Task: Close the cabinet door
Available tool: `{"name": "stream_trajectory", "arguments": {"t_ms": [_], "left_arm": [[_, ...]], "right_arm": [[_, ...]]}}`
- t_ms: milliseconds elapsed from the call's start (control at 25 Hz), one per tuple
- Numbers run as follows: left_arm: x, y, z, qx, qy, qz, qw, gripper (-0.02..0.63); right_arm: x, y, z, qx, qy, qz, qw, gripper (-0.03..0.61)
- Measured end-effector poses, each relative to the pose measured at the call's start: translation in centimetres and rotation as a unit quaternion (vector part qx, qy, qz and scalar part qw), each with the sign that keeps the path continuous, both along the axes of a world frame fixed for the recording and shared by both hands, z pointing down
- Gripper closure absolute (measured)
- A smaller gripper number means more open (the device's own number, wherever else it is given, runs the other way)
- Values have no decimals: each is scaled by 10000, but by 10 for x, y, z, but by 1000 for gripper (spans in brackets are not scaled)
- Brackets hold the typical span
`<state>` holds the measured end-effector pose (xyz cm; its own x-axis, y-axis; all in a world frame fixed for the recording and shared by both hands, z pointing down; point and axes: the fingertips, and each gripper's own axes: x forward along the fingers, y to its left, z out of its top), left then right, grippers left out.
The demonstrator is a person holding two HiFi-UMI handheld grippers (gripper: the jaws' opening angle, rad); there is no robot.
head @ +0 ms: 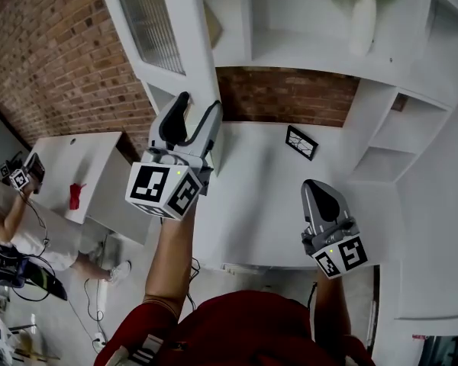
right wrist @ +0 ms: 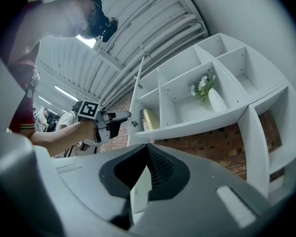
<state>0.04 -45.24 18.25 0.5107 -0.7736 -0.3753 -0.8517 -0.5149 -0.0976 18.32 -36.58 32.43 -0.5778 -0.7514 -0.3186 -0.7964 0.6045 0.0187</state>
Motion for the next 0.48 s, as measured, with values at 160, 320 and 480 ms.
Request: {"name": "stream_trajectory", "arguments": {"t_ms": [160, 320, 480], "left_arm": [[13, -20, 0, -56, -67, -77, 9999, 349], [22, -35, 0, -99, -84, -194, 9997, 351], [30, -51, 1, -218, -154, -262, 9993, 364]], "right_arm": [[16, -6, 1, -34, -10, 64, 10000, 565], [27, -14, 2, -59, -4, 44, 10000, 565], [33, -23, 5, -70, -4, -45, 10000, 565]]}}
